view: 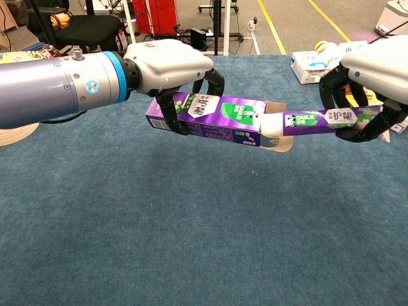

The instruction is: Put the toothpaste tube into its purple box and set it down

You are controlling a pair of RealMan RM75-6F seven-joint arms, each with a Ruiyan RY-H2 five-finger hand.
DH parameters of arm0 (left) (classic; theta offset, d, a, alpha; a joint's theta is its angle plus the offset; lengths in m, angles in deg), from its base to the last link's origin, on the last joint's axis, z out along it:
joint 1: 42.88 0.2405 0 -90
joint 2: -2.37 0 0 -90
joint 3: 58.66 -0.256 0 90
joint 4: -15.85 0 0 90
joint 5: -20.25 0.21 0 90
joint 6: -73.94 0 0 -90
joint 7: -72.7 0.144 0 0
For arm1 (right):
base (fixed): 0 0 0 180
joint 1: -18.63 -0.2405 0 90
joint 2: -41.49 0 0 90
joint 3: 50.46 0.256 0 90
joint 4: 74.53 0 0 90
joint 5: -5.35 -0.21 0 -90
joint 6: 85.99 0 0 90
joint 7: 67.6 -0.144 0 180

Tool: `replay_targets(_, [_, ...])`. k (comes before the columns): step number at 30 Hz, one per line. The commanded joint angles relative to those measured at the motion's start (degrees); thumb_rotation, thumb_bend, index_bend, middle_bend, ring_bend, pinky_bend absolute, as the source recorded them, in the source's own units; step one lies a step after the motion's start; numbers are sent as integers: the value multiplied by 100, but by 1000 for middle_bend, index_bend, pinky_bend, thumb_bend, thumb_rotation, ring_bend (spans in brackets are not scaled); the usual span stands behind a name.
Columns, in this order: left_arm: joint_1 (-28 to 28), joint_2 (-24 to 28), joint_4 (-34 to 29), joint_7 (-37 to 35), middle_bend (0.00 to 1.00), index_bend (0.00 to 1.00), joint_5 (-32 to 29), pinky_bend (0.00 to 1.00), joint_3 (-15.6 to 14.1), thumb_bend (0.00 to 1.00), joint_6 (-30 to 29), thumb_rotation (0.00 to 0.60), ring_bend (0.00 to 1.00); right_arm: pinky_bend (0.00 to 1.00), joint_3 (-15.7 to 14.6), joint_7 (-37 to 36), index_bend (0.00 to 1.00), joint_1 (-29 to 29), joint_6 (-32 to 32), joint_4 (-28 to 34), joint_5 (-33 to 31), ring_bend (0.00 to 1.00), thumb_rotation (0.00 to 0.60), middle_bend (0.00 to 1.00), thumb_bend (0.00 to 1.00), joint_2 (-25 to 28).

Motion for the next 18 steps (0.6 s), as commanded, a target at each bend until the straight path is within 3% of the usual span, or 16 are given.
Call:
replay_targets(1, [-5,10,-15,17,362,457,-23,586,-21,177,-15,600,360,697,26,79,632,-23,-11,-10,-77,599,600,625,629,-47])
replay_targets(18, [-44,-16,-79,1,362,457,-173,595,-40,176,-82,600,360,697,71,497,632,-122,-90,-11,-372,599,600,625,634,-201])
